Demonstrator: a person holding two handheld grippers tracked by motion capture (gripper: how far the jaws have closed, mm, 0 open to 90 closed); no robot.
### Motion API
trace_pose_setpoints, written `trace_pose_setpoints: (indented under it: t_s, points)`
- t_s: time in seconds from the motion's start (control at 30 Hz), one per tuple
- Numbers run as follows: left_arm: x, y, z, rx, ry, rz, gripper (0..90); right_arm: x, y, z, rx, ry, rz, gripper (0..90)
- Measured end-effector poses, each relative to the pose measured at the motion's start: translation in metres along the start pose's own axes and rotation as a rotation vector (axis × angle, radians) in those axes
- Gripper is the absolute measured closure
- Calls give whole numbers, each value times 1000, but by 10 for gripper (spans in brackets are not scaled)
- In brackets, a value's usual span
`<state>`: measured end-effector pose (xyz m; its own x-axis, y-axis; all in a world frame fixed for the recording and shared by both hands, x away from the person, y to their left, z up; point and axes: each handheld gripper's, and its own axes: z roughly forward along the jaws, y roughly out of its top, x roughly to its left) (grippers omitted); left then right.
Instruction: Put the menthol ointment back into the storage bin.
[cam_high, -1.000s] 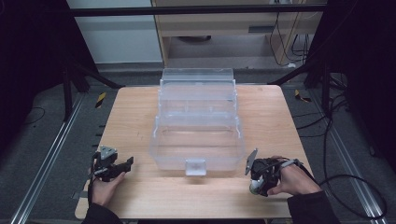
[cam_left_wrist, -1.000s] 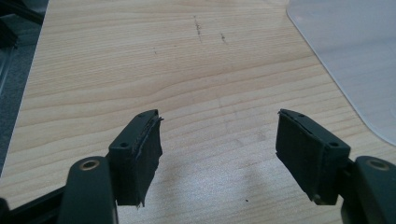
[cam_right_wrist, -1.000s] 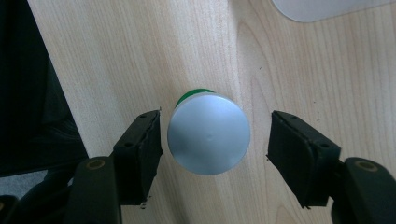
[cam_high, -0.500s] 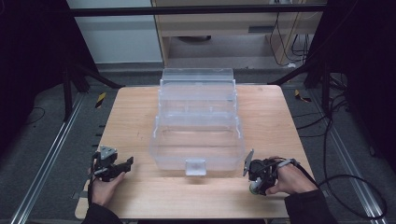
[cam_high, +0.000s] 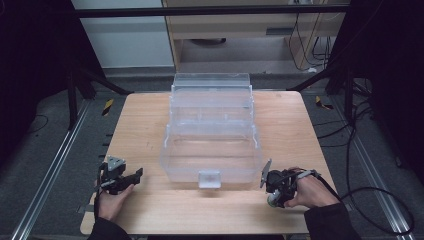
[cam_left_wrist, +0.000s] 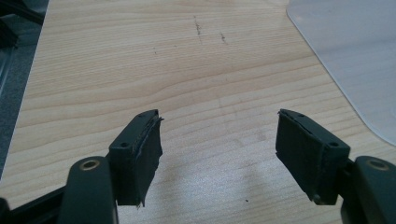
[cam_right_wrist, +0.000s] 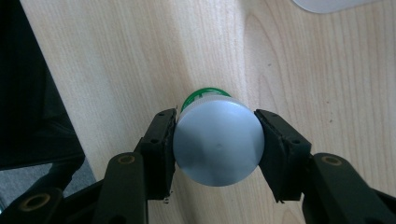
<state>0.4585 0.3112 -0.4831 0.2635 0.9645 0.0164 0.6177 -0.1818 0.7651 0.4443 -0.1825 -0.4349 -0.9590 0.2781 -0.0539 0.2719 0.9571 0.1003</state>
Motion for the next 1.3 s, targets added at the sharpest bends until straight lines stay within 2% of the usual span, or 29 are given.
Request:
trace_pose_setpoints:
  t_s: [0.23, 0.7, 0.8, 1.2, 1.3]
  points:
    - [0, 0, 0, 1, 0, -1, 307, -2, 1, -10, -12, -6, 18, 504]
    - [1, 0, 2, 8, 2, -6, 308, -6, 5, -55, -78, -9, 69, 504]
    - [1, 0, 2, 8, 3, -4, 308, -7, 9, -62, -102, -16, 57, 505]
    - [2, 0, 2, 9, 1, -3, 309, -12, 14, -84, -135, -20, 81, 504]
    - [3, 0, 2, 9, 2, -3, 309, -14, 14, -90, -154, -8, 82, 504]
